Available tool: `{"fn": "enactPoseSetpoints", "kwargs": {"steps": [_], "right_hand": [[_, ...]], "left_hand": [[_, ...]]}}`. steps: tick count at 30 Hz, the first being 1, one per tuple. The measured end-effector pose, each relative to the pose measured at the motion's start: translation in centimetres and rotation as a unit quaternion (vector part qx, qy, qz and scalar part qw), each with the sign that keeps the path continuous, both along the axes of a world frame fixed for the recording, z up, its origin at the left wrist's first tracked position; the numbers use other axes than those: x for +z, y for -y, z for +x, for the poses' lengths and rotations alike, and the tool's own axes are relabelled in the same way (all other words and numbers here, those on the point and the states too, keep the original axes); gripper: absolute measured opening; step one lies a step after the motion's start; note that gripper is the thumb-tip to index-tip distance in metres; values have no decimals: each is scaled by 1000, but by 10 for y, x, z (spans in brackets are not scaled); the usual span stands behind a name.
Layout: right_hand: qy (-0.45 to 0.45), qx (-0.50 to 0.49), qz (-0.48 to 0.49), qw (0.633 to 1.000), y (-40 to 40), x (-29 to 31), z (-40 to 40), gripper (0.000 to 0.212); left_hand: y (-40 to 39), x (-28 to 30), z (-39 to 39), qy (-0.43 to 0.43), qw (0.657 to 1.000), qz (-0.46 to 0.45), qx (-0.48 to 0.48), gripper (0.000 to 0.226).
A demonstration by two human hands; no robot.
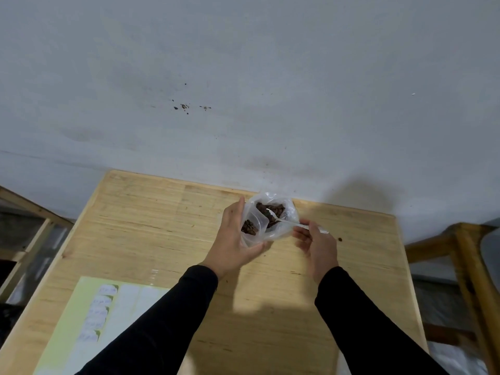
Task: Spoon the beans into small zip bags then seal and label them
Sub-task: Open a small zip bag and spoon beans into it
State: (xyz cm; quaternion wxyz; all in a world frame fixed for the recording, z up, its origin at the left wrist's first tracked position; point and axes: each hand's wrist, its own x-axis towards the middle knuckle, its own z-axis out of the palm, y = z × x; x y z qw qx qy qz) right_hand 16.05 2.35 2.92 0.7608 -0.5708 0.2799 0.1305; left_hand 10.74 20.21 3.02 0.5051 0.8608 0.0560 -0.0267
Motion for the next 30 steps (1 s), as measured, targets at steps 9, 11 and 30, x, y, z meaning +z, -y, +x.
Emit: {"fn": "enactPoseSetpoints", "kwargs": {"steps": [9,11,30], "right_hand": [[48,-18,14,999,20,34,-8,24],[64,-17,28,997,22,41,-11,25],[147,68,24,987,18,55,-34,24]], "left_hand": [[-1,4,2,1,1000,-3,-2,113],[0,5,1,-1,1000,-8,-5,113],[0,-2,9,27,1000,-4,-1,112]]}}
